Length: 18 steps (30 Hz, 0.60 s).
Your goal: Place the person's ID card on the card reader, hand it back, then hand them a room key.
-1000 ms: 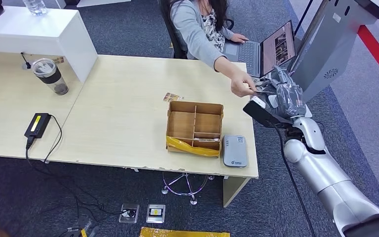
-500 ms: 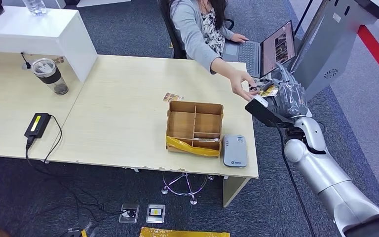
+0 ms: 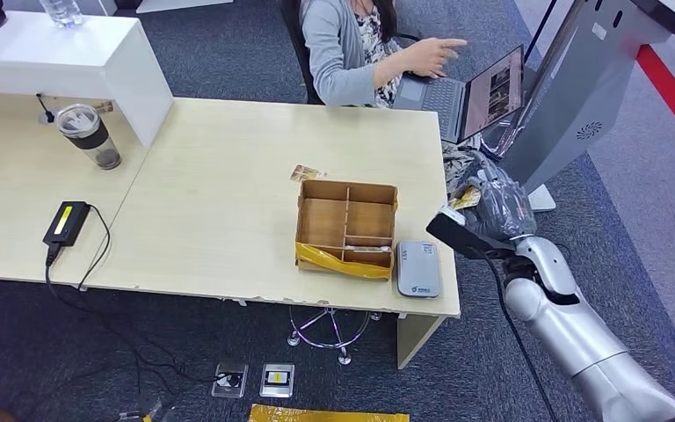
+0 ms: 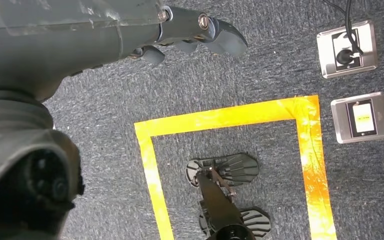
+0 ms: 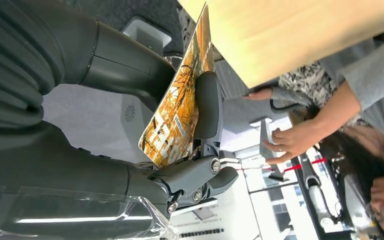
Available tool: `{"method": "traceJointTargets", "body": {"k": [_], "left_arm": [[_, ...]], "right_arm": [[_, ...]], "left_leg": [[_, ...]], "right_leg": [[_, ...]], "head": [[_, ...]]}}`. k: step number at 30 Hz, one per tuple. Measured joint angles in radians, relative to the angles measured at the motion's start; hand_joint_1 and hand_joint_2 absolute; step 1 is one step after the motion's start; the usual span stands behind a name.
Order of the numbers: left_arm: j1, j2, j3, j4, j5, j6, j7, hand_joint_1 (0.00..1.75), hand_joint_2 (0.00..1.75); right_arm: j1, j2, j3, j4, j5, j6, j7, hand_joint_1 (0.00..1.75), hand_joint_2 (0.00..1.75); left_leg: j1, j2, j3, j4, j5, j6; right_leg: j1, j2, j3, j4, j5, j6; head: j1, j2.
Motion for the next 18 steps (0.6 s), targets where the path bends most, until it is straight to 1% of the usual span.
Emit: {"method": "traceJointTargets", "body": {"k": [6, 12, 15, 18], "left_arm": [[0.002, 0.002, 0.001, 0.000, 0.005, 0.000, -0.003, 0.00, 0.00], [0.006, 0.002, 0.001, 0.000, 0.008, 0.001, -0.011, 0.00, 0.00], [0.005, 0.003, 0.001, 0.000, 0.003, 0.001, -0.012, 0.00, 0.00], [0.004, 0.004, 0.001, 0.000, -0.003, -0.001, -0.013, 0.00, 0.00]], "right_arm": [[0.038, -0.002, 0.021, -0.030, 0.037, -0.002, -0.003, 1.75, 1.75], [0.043, 0.019, 0.053, -0.028, 0.044, -0.017, -0.028, 1.75, 1.75], [0.039, 0.032, 0.068, -0.016, 0.027, -0.006, -0.033, 1.75, 1.75], [0.027, 0.048, 0.082, 0.019, -0.022, 0.021, -0.045, 1.75, 1.75]], "left_leg": [[0.000, 0.000, 0.000, 0.000, 0.000, 0.000], [0.000, 0.000, 0.000, 0.000, 0.000, 0.000], [0.000, 0.000, -0.001, 0.000, 0.000, 0.000], [0.000, 0.000, -0.001, 0.000, 0.000, 0.000]], "right_leg": [[0.000, 0.000, 0.000, 0.000, 0.000, 0.000], [0.000, -0.001, 0.000, 0.000, 0.000, 0.000], [0.000, -0.001, 0.000, 0.000, 0.000, 0.000], [0.000, -0.001, 0.000, 0.000, 0.000, 0.000]], "head": [[0.000, 0.000], [0.000, 0.000], [0.000, 0.000], [0.000, 0.000]]}}
